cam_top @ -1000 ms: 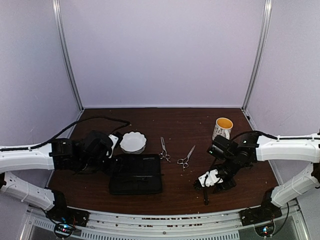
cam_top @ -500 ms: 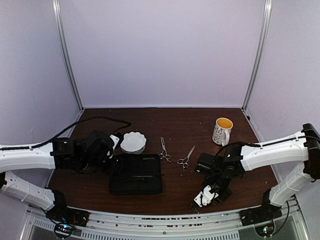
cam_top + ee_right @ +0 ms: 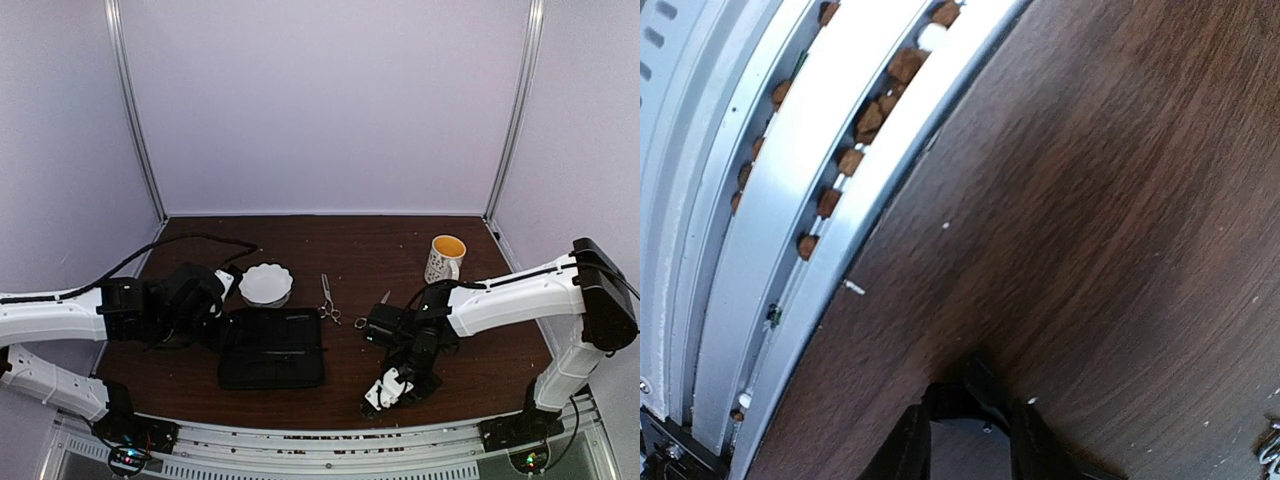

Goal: Sort the hair-cutting tools

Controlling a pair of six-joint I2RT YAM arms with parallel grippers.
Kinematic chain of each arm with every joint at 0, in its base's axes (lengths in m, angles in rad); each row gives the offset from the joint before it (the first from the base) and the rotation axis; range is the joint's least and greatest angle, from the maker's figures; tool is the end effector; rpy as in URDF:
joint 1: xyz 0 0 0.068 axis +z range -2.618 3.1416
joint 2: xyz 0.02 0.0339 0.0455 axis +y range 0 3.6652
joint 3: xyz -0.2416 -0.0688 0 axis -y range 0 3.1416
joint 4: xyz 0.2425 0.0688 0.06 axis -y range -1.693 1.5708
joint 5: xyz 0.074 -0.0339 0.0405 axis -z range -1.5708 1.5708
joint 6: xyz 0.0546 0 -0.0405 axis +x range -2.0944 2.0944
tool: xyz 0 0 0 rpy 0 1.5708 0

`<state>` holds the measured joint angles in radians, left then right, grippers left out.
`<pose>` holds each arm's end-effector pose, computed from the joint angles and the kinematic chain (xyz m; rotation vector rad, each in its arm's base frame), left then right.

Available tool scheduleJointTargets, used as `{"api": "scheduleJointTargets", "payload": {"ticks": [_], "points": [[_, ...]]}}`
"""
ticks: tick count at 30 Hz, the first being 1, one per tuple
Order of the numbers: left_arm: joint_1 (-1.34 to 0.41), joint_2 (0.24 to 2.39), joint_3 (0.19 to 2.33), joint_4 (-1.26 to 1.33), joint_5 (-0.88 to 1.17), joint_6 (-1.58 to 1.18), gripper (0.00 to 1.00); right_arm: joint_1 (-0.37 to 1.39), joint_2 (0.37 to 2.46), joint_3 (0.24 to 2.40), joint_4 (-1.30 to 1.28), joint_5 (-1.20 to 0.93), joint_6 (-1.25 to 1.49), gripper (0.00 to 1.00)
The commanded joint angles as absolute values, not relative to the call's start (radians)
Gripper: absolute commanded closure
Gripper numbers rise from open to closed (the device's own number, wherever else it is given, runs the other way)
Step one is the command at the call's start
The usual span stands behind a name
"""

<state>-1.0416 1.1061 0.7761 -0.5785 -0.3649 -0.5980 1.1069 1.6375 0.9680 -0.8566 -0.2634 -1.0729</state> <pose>0.1367 -0.1951 0.2091 0.3820 2.3909 -0.3031 0.1077 0.2471 0.1245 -2.7302 1.4142 0.4084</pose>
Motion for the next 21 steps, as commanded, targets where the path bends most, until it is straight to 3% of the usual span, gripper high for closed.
{"api": "scheduleJointTargets", "payload": {"ticks": [1, 6, 12, 15, 21], "points": [[-1.04, 1.08, 0.764, -0.569, -0.385, -0.605, 0.43, 1.115, 1.685, 1.039, -0.873, -0.293, -1.044, 0.73], [-1.041, 1.057, 0.76, -0.58, -0.403, -0.591, 0.43, 1.098, 1.721, 1.094, -0.825, -0.3, -0.946, 0.72], [-1.041, 1.098, 0.797, -0.605, -0.349, -0.529, 0.43, 1.004, 1.679, 1.148, -0.858, -0.482, -0.848, 0.65], [-1.042, 1.147, 0.839, -0.605, -0.285, -0.499, 0.43, 0.934, 1.604, 1.126, -0.883, -0.546, -0.824, 0.6], [-1.11, 1.332, 1.019, -0.593, -0.22, -0.437, 0.43, 0.689, 1.364, 1.027, -0.797, -0.569, -0.66, 0.61]]}}
